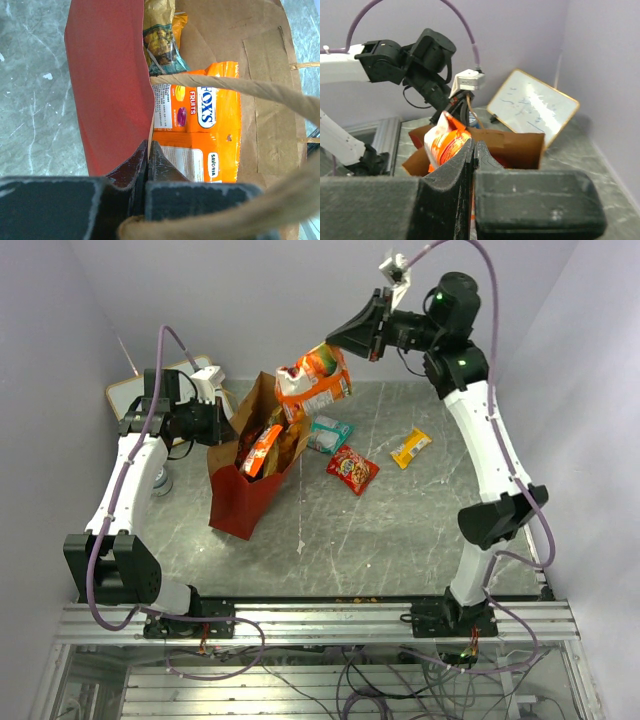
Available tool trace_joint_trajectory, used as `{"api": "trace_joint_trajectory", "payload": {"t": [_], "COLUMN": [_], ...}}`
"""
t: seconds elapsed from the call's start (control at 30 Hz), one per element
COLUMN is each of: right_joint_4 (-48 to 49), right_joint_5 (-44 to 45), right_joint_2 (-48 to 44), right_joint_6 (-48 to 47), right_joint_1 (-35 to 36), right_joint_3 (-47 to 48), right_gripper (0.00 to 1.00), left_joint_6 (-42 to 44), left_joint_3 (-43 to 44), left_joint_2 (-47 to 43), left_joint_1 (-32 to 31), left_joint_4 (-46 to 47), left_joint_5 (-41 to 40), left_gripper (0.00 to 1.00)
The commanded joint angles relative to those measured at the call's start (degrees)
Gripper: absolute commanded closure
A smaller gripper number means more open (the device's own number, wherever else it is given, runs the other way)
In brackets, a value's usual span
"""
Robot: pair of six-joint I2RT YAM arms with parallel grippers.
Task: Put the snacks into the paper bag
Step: Place the snack in the paper bag.
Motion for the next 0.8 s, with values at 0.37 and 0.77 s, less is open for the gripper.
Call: {"api": "trace_joint_trajectory", "payload": {"t": [0.37, 0.77], "right_joint_4": [10.01, 13.52], "right_joint_5": [-4.35, -7.39], "right_joint_2": [12.39, 17.56], "right_joint_6": [4.62, 4.31], "right_joint_1": [7.25, 8.44], "right_joint_3": [6.31, 5.87], "right_gripper": [1.0, 1.0], "left_joint_6": [-0.25, -0.16], "left_joint_3": [-0.42, -0.5], "left_joint_2": [-2.67, -3.32], "left_joint_1": [-0.86, -0.97], "left_joint_4": [2.38, 2.48], "left_joint_5": [0.27, -0.18], "left_gripper": [0.93, 0.93]}}
